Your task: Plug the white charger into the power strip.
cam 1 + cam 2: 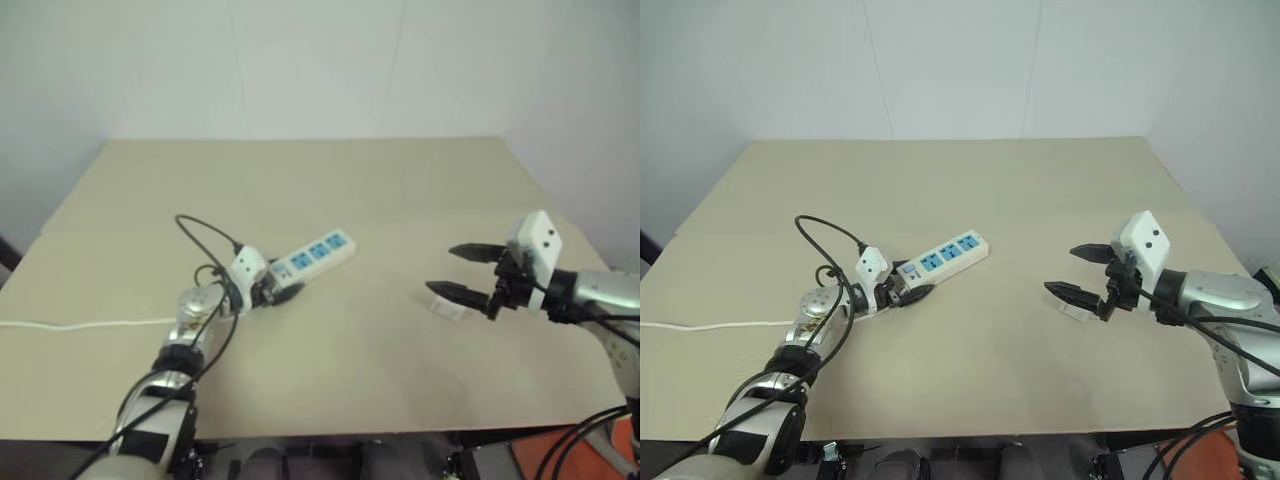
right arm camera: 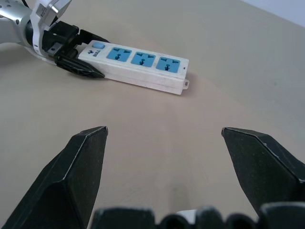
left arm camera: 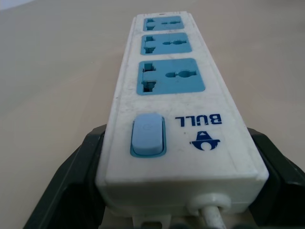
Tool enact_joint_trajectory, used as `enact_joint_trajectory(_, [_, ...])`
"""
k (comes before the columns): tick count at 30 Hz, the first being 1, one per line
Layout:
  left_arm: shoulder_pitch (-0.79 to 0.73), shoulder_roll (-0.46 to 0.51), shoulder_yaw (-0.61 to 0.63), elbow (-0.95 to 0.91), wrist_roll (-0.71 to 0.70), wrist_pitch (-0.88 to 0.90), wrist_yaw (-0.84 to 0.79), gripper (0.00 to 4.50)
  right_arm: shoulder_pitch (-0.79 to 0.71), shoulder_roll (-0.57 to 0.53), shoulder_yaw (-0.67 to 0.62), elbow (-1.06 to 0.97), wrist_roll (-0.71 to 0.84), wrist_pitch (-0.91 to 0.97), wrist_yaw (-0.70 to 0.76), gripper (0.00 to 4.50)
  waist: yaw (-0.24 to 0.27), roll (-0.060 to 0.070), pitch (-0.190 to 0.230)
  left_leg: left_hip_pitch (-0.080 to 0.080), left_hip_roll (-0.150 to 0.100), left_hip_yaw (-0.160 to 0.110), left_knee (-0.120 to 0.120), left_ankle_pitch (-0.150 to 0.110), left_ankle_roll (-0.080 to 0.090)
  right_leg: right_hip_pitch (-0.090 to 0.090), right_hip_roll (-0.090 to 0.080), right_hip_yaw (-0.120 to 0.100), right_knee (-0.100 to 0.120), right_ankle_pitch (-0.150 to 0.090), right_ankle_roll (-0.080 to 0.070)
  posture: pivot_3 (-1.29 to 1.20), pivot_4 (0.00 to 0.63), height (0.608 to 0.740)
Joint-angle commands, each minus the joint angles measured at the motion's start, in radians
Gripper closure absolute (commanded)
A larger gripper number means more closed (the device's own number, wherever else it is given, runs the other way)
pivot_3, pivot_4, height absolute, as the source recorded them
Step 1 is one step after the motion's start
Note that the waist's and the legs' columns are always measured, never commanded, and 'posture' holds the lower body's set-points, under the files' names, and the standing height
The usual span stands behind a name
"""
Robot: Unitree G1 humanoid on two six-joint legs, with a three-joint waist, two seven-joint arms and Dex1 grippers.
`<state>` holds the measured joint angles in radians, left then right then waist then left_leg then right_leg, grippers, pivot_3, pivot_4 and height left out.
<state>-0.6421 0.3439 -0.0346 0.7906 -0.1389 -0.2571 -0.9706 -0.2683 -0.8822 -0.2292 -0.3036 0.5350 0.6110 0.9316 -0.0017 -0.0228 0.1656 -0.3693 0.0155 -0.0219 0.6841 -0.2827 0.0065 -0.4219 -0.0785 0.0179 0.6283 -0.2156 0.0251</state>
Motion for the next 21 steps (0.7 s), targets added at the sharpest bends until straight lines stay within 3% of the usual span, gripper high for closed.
enact_joint_trajectory(1, [0.057, 0.031, 0.0, -0.155, -0.066, 0.023, -0.121, 1.15, 0.0, -0.006, -0.042, -0.034, 0.026, 0.001, -0.007, 0.0, 0.0, 0.0, 0.0, -0.001, 0.0, 0.0, 0.0, 0.0, 0.0, 0.0, 0.0, 0.0, 0.0, 0.0, 0.0, 0.0, 0.15, 0.74])
enact_joint_trajectory(7, [0.216, 0.105, -0.011, -0.418, -0.141, 0.104, -0.262, 1.15, -0.003, -0.001, -0.031, -0.033, 0.025, 0.001, -0.011, 0.0, -0.009, 0.0, 0.0, 0.0, 0.001, 0.0, 0.0, 0.0, 0.0, -0.001, 0.0, 0.0, 0.001, 0.0, 0.0, 0.0, 0.15, 0.74])
enact_joint_trajectory(19, [0.296, 0.104, -0.089, -0.478, -0.119, 0.092, -0.329, 1.15, -0.04, 0.016, 0.014, -0.018, 0.02, 0.001, -0.008, 0.0, -0.004, 0.0, 0.0, 0.0, 0.0, 0.0, 0.0, 0.0, 0.0, 0.0, 0.0, 0.0, 0.0, 0.0, 0.0, 0.0, 0.15, 0.74])
enact_joint_trajectory(21, [0.294, 0.107, -0.1, -0.468, -0.109, 0.082, -0.339, 0.42, -0.038, 0.018, 0.015, -0.022, 0.02, 0.003, -0.011, 0.0, -0.002, 0.0, 0.0, 0.0, 0.0, 0.0, 0.0, 0.0, 0.0, 0.0, 0.0, 0.0, 0.0, 0.0, 0.0, 0.0, 0.15, 0.74])
